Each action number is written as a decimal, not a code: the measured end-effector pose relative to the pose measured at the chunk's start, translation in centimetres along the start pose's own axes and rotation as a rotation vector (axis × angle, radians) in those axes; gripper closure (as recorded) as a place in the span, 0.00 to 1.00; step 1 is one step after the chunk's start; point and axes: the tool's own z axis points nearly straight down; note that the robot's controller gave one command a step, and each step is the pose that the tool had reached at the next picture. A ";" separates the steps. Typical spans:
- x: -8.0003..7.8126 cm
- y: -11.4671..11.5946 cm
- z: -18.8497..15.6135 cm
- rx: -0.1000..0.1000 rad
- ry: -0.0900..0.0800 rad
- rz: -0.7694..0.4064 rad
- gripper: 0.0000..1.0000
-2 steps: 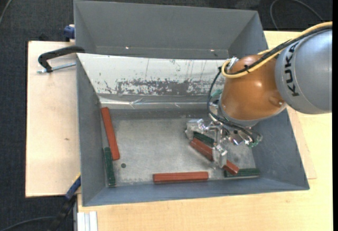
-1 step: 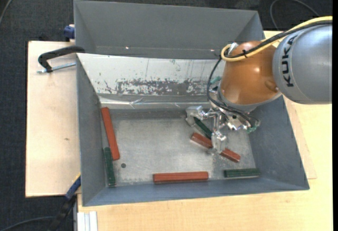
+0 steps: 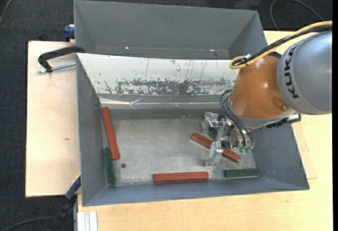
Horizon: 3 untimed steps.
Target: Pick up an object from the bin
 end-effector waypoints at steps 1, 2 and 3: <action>-0.3 0.0 -0.3 0.000 -0.010 0.000 1.00; 0.0 0.0 0.0 0.000 -0.001 0.000 0.00; 1.5 -0.9 0.0 0.000 0.001 0.466 0.00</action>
Offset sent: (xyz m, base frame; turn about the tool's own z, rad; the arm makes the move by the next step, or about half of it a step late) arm 0.0000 0.0000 0.0000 0.0000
